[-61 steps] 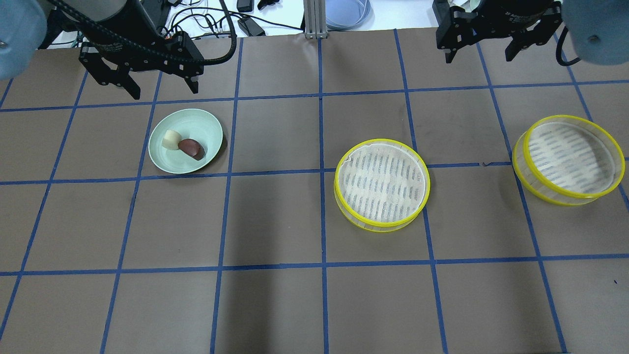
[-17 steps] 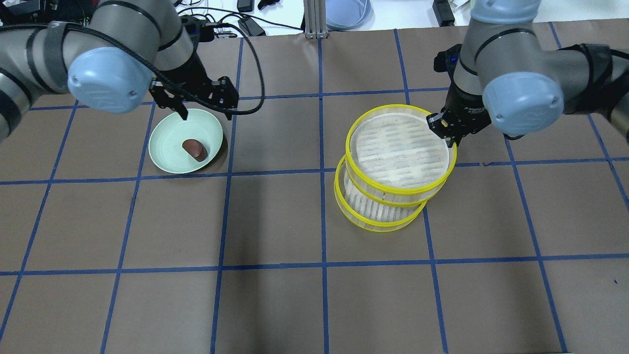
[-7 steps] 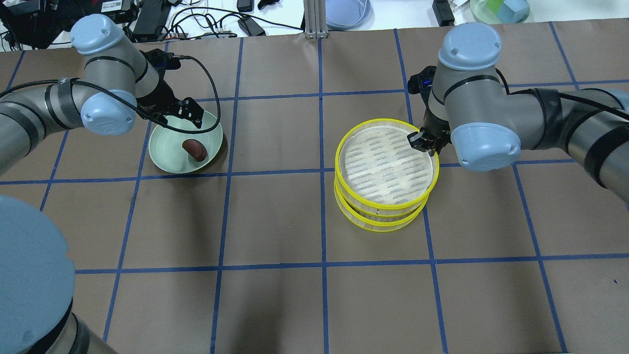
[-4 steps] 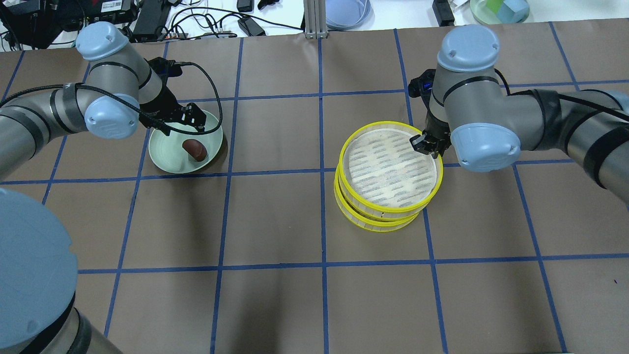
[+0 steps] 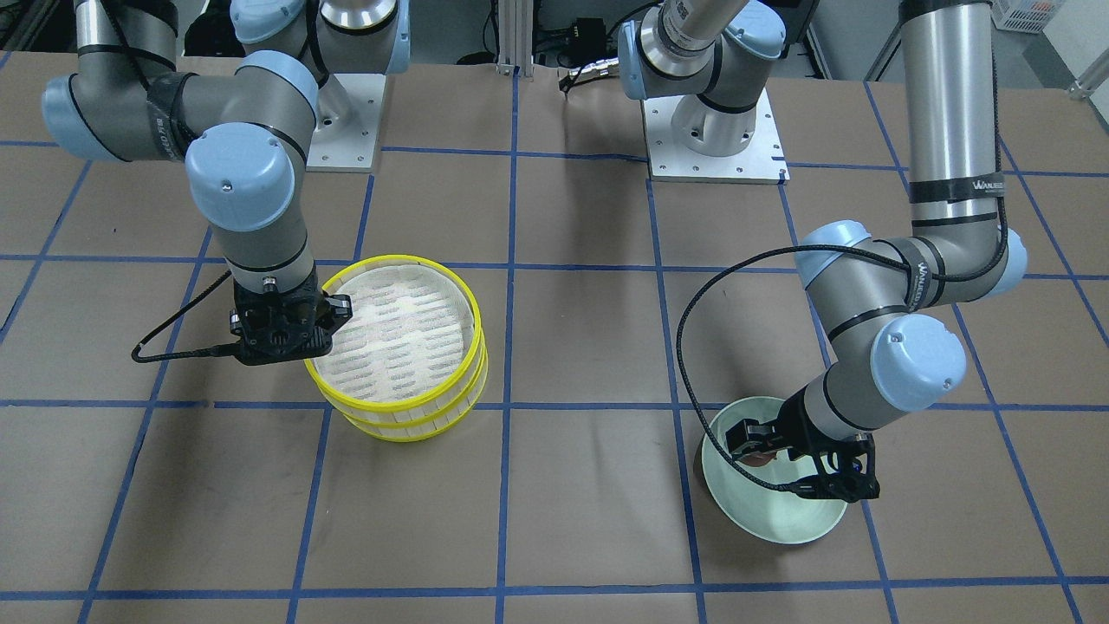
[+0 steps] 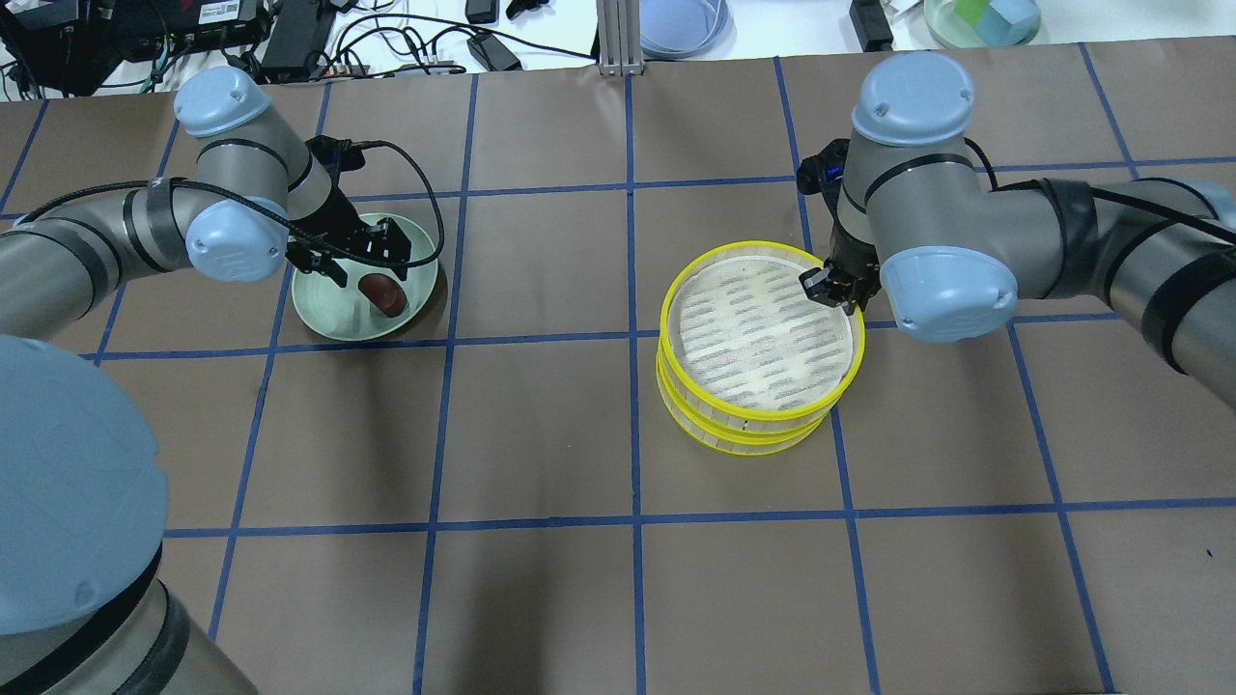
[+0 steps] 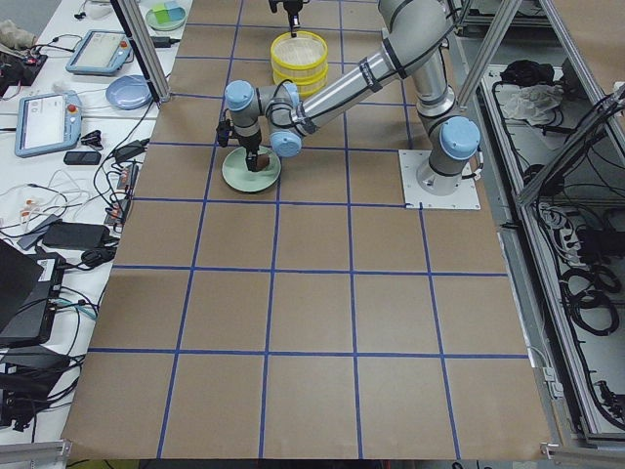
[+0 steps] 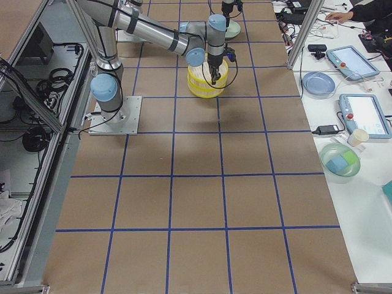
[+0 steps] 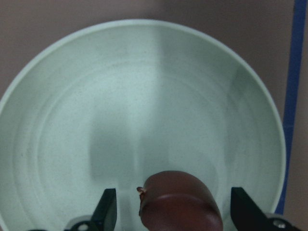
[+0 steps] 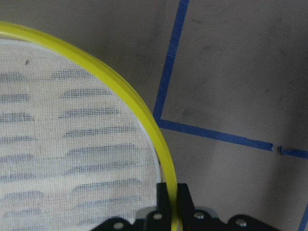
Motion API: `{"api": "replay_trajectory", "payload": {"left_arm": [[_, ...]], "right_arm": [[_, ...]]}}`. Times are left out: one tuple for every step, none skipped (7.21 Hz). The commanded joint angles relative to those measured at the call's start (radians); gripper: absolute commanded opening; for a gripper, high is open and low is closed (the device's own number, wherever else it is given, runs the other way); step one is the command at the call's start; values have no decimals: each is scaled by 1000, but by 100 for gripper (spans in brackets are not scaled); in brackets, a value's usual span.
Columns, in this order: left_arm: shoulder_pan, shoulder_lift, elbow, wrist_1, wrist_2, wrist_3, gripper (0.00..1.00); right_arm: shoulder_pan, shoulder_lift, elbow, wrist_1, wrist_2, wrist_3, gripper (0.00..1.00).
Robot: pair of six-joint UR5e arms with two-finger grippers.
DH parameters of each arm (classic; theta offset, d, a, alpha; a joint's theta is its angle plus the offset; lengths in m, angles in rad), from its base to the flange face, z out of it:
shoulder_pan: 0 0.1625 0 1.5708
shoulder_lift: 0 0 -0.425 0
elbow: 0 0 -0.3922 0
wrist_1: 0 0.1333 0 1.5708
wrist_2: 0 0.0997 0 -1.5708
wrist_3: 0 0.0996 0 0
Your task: Stack buns with steamer
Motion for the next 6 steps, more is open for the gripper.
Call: {"api": "replay_trajectory", "payload": {"left_arm": [[5, -5, -27, -2, -5, -9, 56], [5, -5, -32, 4, -9, 5, 43], [5, -2, -29, 9, -7, 17, 19], [6, 7, -18, 12, -7, 23, 8], [3, 29, -15, 12, -1, 20, 4], [3, 44, -1, 12, -4, 22, 2]], "right_arm": [[0, 0, 0, 25, 0, 5, 8], [0, 0, 1, 25, 0, 5, 9], [0, 0, 1, 26, 0, 5, 10], [0, 0, 0, 26, 0, 5, 18], [0, 1, 0, 26, 0, 4, 62], [0, -2, -2, 26, 4, 10, 90]]}}
